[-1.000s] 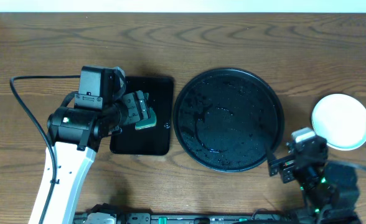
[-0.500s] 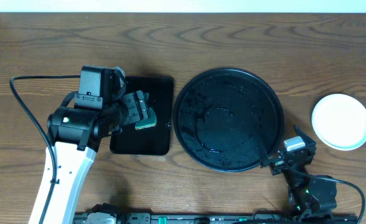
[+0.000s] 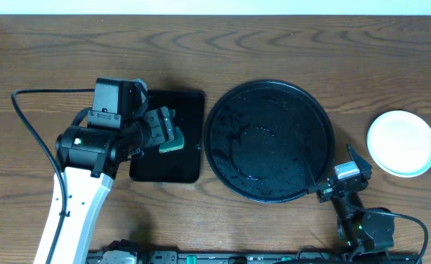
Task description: Clean dirty plates on tray and stack at the side
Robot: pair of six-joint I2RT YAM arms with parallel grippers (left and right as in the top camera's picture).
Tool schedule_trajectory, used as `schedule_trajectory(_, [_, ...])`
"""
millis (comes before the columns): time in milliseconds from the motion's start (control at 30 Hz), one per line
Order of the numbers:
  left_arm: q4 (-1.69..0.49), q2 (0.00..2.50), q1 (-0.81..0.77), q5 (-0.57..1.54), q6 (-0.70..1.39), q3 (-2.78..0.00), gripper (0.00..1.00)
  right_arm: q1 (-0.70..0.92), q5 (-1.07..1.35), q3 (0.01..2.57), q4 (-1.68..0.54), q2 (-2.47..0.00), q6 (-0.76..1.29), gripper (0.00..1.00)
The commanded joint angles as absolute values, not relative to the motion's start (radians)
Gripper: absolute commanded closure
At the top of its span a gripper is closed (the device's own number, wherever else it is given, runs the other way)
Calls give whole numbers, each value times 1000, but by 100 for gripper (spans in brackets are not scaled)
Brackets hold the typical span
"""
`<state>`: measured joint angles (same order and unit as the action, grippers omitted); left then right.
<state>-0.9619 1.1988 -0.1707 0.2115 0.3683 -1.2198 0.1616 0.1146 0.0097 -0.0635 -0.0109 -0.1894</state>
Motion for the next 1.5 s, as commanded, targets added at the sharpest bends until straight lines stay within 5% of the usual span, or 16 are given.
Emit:
schedule_trajectory(0, [-963,1197,-166,217,359,-1236,18,172,109,5,-64,-5,-196,1])
schedule_trajectory(467, [-957,1146,-167,205,358,-1205,18,172,109,5,-64,-5,-196,1])
schedule_trajectory(600, [-815,1006,-167,38,359,-1103,18,172,109,5,-64,-5,-196,1])
schedule_trajectory(900, [-165,524,-134,25,302,-543,18,172,109,5,-64,-6,-196,1])
schedule_trajectory(1300, [-92,25,-59,25,243,-210,18,172,109,5,-64,-6,-196,1])
schedule_trajectory(1467, [12,1,-47,25,244,-108,18,172,109,5,-64,-6,-196,1])
